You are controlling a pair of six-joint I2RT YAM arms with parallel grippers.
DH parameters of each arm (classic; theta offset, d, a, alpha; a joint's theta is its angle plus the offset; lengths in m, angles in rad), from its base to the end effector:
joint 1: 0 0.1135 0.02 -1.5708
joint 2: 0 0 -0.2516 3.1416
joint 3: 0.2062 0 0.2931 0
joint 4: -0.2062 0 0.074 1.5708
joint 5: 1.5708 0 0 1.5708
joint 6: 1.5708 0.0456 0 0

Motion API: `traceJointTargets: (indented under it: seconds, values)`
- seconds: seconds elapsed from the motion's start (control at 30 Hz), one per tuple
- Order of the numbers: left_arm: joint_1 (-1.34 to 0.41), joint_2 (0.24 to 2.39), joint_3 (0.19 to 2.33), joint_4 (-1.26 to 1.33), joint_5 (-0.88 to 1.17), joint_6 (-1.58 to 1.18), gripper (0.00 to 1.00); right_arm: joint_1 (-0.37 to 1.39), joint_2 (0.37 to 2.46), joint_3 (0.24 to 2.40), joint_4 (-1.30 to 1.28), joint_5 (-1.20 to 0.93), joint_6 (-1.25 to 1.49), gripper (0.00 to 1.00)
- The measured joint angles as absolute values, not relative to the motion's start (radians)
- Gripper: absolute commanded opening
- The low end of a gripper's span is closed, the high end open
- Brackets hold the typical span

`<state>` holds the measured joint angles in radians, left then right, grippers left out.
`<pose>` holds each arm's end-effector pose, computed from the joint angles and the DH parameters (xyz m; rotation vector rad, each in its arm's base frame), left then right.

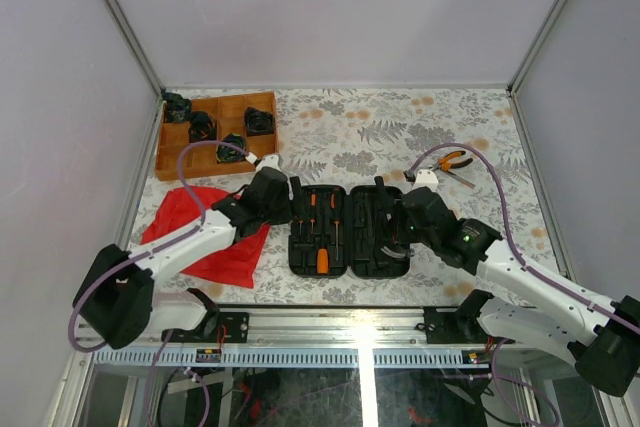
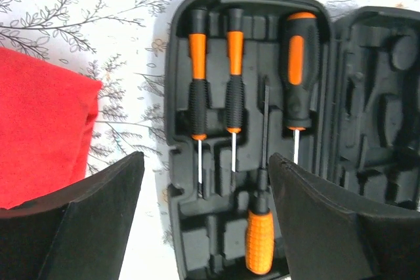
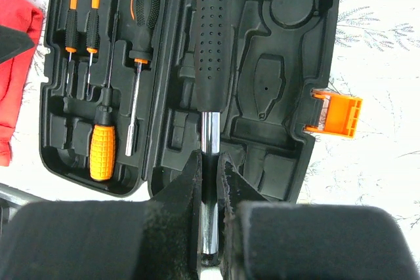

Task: Sort the tools into containers
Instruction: Pick up the hammer at the center of the board.

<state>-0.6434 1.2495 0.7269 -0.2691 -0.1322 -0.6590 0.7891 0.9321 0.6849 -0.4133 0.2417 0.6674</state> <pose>0.2459 -0.1769 0.1762 -0.0841 2.4038 -0.4717 0.1883 0.1742 0.2309 -0.0033 2.2620 0.5309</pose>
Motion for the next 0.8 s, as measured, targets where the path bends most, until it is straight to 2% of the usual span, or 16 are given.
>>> traceJointTargets:
  seconds: [0.2,0.43,0.8]
  values:
    - [-0.567,1.386,0.731,-0.227,-0.091,-0.638,0.55,0.789,0.929,0.681,-0.413,0.241,0.674,0.01]
    - [-0.513,1.5,0.765,-0.163,-0.039,-0.624,0.46,0.789,0.908,0.68,-0.415,0.241,0.677,0.01]
    - [-0.477,1.577,0.791,-0.083,-0.004,-0.633,0.16,0.789,0.899,0.675,-0.433,0.234,0.682,0.01]
